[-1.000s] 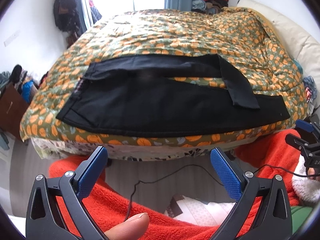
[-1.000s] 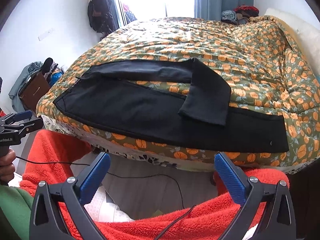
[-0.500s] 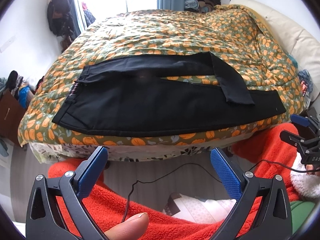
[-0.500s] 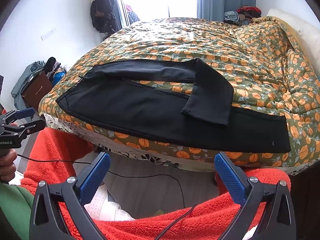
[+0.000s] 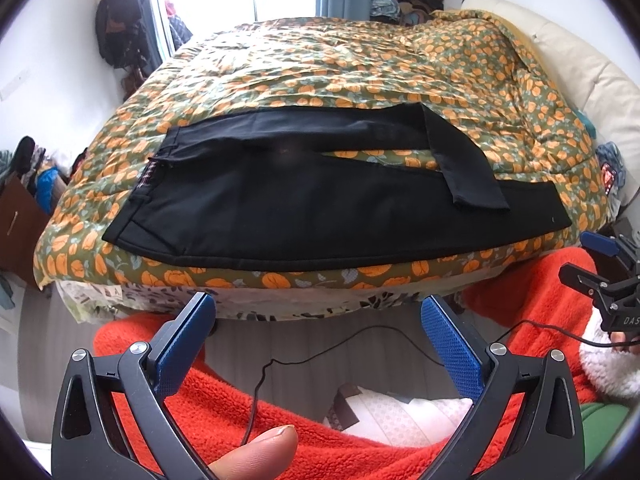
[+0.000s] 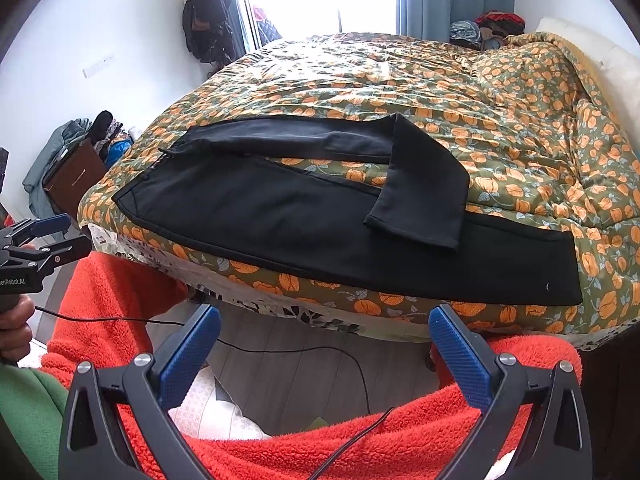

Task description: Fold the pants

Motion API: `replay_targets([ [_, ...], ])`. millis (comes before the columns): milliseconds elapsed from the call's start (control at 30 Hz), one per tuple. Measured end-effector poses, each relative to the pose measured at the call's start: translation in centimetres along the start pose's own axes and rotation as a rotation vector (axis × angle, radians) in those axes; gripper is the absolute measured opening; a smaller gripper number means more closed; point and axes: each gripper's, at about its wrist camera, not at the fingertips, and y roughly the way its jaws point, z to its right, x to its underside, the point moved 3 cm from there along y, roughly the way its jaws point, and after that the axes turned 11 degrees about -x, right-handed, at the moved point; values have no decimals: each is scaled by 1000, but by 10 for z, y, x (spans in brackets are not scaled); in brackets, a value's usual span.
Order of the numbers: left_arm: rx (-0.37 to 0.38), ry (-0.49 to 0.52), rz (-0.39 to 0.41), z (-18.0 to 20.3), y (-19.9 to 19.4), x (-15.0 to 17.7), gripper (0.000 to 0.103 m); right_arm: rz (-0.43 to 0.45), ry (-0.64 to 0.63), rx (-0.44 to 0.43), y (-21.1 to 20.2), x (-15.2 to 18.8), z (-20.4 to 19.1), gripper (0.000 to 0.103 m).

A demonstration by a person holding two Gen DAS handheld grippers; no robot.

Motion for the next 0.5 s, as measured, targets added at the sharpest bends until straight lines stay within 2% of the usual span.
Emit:
replay_targets([
  [500,11,2,-10,4,0,3,103,4,3,-3,-1,1,0,103],
])
